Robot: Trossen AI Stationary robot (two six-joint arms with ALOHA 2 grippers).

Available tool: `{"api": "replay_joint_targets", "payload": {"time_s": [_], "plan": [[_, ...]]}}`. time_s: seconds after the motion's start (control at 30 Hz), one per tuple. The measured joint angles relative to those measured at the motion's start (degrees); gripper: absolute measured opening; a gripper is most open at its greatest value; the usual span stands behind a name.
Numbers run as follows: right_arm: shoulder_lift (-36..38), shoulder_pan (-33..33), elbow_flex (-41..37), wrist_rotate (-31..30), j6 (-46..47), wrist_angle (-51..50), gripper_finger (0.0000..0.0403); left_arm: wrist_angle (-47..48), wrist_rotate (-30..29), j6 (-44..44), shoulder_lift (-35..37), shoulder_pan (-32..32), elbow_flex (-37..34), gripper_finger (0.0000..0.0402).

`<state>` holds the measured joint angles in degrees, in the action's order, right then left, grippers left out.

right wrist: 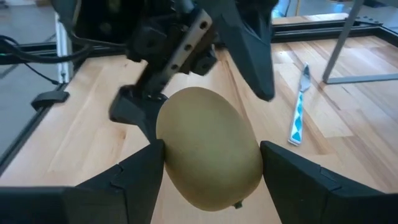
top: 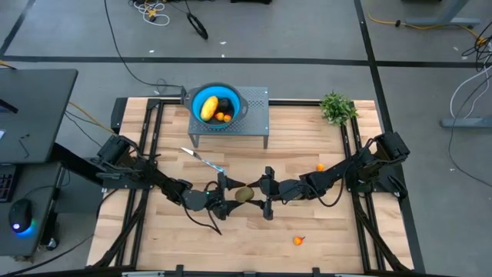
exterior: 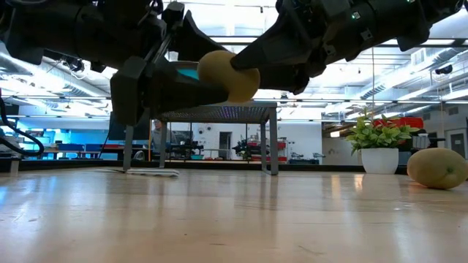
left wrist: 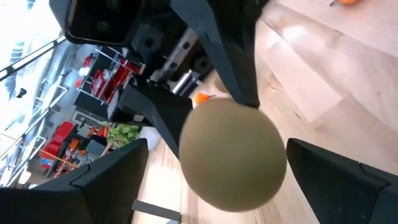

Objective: Pick & Place Fruit
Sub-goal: Put the left green kiwi into the blue strainer bowl

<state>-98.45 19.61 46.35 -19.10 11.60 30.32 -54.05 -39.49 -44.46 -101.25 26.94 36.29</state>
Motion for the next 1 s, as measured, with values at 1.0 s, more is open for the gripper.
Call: {"api": "replay_joint_targets", "payload": {"time_s": [1.0], "plan": [[-0.02, -0.85, 0.0, 1.25, 1.05, 0.4, 0.0261, 0.27, -0.32, 2.57, 0.0, -0.02, 0.0, 0.0296]]}}
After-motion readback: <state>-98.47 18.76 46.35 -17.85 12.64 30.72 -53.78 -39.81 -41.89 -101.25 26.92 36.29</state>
